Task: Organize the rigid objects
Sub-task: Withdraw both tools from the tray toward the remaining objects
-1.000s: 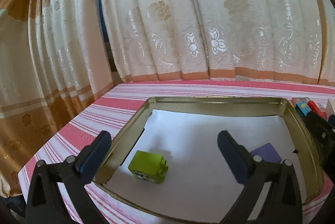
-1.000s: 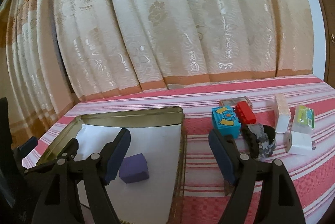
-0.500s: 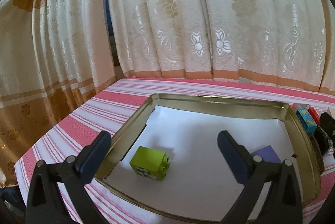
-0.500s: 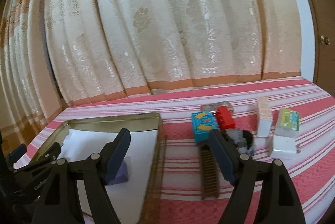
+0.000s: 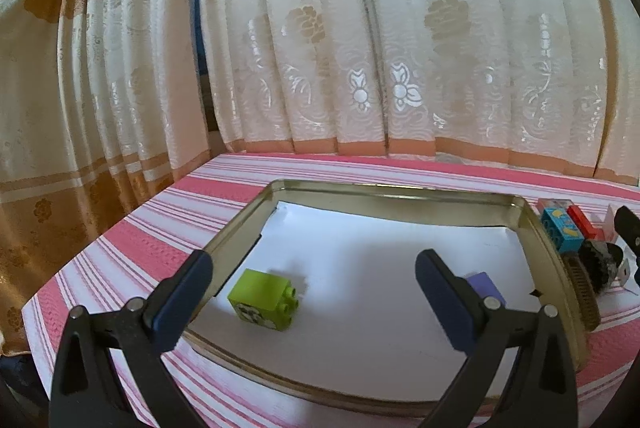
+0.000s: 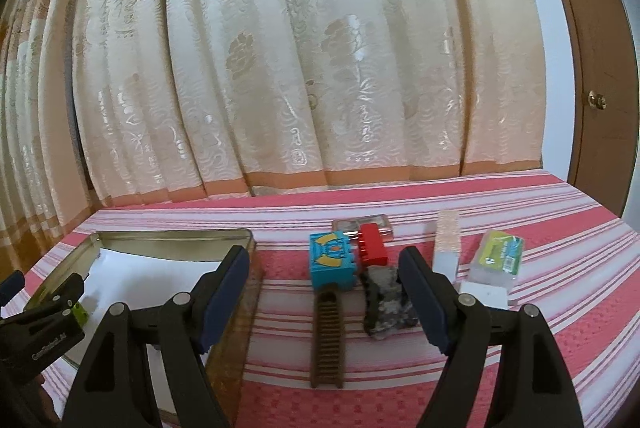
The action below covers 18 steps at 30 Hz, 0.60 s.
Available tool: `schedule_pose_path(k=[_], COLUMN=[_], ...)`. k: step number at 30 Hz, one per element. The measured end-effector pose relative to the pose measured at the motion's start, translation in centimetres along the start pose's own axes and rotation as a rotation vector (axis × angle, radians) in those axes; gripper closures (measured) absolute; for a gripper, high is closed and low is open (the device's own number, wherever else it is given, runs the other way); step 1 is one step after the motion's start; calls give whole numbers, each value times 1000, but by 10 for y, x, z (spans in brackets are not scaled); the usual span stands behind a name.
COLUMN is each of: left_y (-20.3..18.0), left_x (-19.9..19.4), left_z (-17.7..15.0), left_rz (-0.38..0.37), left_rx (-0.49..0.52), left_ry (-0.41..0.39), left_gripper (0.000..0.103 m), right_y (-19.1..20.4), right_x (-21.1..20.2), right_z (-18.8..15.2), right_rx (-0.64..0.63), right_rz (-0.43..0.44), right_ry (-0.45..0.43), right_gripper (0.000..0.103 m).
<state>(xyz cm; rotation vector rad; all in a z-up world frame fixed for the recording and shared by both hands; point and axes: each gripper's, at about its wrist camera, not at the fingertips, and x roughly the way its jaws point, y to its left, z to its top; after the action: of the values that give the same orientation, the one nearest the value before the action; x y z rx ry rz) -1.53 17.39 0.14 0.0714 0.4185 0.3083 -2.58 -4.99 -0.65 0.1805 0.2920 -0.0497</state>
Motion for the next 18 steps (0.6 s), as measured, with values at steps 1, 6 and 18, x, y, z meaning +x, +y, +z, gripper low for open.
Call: schedule_pose_path(k=[1, 6, 18], left_y=[-1, -8, -47], left_x=[-1, -7, -26], left_z=[0, -2, -9], left_rz=[-3, -34, -162], left_rx=[0, -1, 48], left_ry=[-1, 0, -2], left_gripper=[0, 0, 0], right_y=[-1, -10, -73], right_x=[0, -3, -5], right_z=[0, 0, 6], right_rx=[2, 1, -4], right_rz=[-2, -12, -115], right_ry=[0, 0, -6], right_gripper=[24, 24, 24])
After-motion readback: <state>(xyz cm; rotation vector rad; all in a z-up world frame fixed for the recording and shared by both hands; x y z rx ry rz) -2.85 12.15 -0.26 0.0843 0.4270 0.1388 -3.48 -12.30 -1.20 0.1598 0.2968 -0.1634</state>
